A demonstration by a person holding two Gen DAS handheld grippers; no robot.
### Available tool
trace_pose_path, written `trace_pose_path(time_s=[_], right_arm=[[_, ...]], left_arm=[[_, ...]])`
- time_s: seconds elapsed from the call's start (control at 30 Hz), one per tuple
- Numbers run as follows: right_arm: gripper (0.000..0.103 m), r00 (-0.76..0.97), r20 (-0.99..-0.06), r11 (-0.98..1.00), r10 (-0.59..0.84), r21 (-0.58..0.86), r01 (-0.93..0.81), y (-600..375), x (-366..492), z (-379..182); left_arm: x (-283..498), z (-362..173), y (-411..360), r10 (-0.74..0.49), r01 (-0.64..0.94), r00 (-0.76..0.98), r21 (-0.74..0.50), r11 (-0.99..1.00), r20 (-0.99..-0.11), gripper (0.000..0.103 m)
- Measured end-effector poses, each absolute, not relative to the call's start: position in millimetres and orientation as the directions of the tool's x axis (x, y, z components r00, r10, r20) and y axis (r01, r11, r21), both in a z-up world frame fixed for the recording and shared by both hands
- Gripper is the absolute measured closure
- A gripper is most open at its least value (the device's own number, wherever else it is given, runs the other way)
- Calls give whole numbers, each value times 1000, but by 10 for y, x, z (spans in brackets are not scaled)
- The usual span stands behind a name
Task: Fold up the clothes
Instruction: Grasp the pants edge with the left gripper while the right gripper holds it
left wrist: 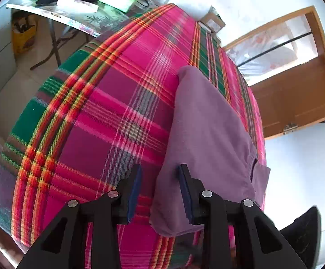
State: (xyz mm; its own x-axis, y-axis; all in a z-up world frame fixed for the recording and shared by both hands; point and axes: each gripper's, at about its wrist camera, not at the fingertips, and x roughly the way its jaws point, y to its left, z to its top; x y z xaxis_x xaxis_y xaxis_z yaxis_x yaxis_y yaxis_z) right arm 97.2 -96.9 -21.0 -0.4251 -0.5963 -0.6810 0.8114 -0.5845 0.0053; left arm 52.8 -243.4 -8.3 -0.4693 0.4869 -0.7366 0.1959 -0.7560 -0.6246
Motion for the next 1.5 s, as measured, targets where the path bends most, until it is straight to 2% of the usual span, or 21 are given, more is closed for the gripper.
trace_pose_path(time_s=[0.37, 0.63, 0.83, 0.93, 1.0, 1.2, 1.5], right_arm=[[50, -557, -706, -676, -437, -151, 721, -1299, 976, -405], [51, -588, -701, -710, -403, -165, 684, -1351, 920, -447], [64, -597, -698, -720, -395, -168, 673, -1330, 914, -455], [71, -593, -698, -721, -401, -159, 674, -1313, 903, -450], [76, -591, -698, -723, -404, -152, 674, -1299, 889, -447], [81, -587, -696, -721, -413, -144, 678, -1267, 855, -438], [83, -574, -681, -728, -455, -87, 680, -1163, 778, -381]], left_arm=[[454, -30, -2324, 566, 143, -443, -678, -721, -695, 68], [394, -3, -2309, 581, 122, -431, -682, -721, -690, 68], [357, -35, -2417, 566, 157, -456, -688, -708, -687, 68], [319, -67, -2500, 551, 192, -477, -693, -695, -685, 55], [256, -83, -2516, 561, 196, -478, -704, -682, -676, 54], [31, -122, -2453, 573, 180, -456, -701, -690, -681, 54], [-290, -172, -2357, 609, 172, -415, -716, -677, -676, 54]])
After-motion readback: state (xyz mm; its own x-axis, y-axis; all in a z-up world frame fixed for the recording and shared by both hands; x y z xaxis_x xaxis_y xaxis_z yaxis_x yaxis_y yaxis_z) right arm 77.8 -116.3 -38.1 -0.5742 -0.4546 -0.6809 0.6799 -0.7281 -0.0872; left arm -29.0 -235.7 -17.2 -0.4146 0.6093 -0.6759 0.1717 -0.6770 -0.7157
